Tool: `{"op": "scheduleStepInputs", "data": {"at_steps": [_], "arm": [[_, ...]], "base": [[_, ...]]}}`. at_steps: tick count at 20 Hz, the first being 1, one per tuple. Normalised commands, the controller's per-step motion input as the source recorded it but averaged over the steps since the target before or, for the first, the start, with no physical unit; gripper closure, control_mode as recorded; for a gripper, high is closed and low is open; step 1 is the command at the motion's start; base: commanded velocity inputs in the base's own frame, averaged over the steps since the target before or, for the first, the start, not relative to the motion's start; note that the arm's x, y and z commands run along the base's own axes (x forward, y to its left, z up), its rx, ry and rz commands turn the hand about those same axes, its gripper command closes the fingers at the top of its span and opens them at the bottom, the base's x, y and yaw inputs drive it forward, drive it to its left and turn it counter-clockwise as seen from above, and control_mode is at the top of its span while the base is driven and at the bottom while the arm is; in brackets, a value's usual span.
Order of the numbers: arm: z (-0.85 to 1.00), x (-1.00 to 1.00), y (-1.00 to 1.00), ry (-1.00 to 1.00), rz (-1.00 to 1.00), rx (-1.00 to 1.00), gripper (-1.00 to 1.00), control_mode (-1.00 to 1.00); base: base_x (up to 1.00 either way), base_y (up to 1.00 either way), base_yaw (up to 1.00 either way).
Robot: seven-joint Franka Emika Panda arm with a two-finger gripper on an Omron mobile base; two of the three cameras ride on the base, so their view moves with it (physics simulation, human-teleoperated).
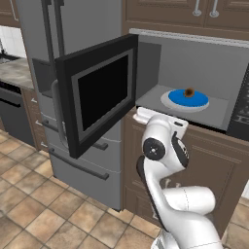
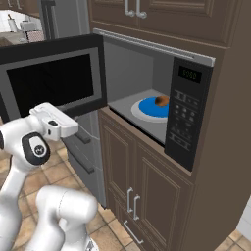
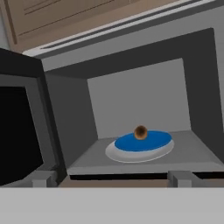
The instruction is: Pick the potato from the counter and place it in the microwave. Then turn on the microwave.
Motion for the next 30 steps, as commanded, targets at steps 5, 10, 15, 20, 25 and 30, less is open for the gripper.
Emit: {"op": "scheduleStepInputs", "data": {"at_steps": [5, 10, 15, 20, 25, 30], "arm": [[0.03, -0.19, 0.40, -0.01, 0.00, -0.02, -1.00, -1.00], [0.00, -0.25, 0.42, -0.03, 0.00, -0.03, -1.00, -1.00], [0.00, -0.23, 0.40, -0.01, 0.00, -0.02, -1.00, -1.00], [0.00, -0.20, 0.42, 0.00, 0.00, 0.00, -1.00, -1.00], [0.00, -0.17, 0.42, 0.00, 0.01, 0.00, -1.00, -1.00], [0.01, -0.14, 0.42, 0.00, 0.02, 0.00, -1.00, -1.00]], "base": [[0.00, 0.00, 0.00], [0.00, 0.00, 0.00], [0.00, 0.00, 0.00], [0.00, 0.00, 0.00], [0.00, 0.00, 0.00], [0.00, 0.00, 0.00]]}}
